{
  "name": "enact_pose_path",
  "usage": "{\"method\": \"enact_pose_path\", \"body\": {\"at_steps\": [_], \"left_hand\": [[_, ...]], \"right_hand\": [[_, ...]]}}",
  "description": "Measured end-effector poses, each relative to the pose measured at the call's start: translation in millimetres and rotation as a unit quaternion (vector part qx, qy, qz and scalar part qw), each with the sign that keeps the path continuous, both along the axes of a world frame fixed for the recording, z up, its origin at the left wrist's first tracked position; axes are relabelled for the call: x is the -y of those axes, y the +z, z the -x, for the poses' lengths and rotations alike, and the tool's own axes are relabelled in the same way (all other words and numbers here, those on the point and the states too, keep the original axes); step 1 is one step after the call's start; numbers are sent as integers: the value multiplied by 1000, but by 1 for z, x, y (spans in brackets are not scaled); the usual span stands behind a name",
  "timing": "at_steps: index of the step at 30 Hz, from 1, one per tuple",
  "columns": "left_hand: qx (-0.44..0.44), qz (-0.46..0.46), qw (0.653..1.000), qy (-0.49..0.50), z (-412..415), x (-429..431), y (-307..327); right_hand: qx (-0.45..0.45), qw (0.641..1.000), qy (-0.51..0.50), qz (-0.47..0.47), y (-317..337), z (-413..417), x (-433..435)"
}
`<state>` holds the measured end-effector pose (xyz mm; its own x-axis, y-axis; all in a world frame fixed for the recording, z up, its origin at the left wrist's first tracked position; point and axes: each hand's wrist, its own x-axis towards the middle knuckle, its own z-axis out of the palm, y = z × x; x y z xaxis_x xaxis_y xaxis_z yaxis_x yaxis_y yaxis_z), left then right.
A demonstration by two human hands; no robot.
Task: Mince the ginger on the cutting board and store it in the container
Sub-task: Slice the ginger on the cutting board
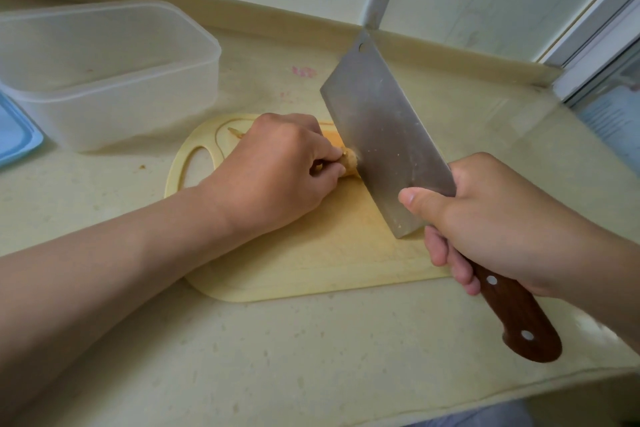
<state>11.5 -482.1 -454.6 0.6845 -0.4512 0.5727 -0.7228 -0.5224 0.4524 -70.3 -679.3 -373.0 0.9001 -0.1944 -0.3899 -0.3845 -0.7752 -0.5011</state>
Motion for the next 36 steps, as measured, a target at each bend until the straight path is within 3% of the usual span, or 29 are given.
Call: {"method": "enact_pose_path", "body": {"at_steps": [13,23,36], "left_hand": [[39,12,999,-11,-2,-1,-4],[10,22,1000,7,-2,-2,-4],[-3,30,1000,2,-3,-3,-4]], "right_hand": [[-26,999,34,1,10,-50,-35],[123,992,-2,-28,-21,-18,-16],[103,994,-25,-29,-18,4,-7]]}}
